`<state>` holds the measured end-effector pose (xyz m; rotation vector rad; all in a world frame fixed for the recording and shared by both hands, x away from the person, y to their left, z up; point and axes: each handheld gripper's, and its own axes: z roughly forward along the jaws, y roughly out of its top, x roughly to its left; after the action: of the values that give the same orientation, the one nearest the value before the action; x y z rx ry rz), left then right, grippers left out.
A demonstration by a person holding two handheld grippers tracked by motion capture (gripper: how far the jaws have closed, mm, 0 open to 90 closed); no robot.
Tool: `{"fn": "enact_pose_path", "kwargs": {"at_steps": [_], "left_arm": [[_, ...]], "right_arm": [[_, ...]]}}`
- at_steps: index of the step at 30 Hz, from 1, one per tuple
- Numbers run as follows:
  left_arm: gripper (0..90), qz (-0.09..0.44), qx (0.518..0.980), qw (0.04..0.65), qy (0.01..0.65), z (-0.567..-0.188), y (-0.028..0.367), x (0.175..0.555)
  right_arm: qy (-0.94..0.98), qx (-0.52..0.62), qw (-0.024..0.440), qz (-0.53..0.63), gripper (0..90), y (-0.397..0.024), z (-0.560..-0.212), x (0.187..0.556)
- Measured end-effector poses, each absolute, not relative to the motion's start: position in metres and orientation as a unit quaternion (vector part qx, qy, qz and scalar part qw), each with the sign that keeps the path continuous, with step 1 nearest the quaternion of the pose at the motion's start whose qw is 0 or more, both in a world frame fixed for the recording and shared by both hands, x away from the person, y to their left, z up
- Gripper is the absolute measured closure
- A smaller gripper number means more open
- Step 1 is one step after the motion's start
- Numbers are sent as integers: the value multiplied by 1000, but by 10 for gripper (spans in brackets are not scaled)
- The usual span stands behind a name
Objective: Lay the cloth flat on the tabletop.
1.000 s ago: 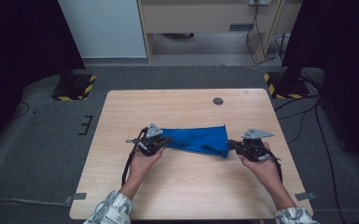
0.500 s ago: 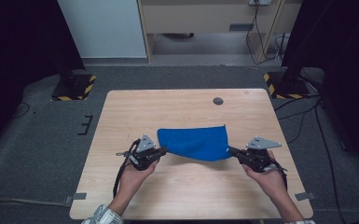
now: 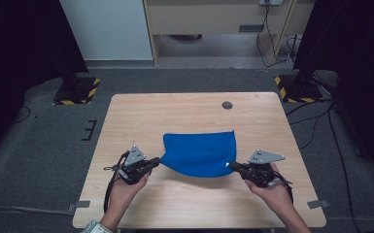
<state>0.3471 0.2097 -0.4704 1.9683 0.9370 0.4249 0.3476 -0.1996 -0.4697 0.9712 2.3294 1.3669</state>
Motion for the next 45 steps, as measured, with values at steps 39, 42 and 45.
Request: {"fn": "enact_pose_path", "kwargs": {"at_steps": [39,42,45], "left_arm": [[554,128,821,439,342,-473,194,292],[423,143,810,450,347,-471,199,297],[368,152,806,455,347,-469,203,308]], "right_arm": [[806,385,165,417,639,-231,-471,354],[802,405,169,406,580,-231,-477,373],[799,422,171,392,524,-230,-485,393]]}}
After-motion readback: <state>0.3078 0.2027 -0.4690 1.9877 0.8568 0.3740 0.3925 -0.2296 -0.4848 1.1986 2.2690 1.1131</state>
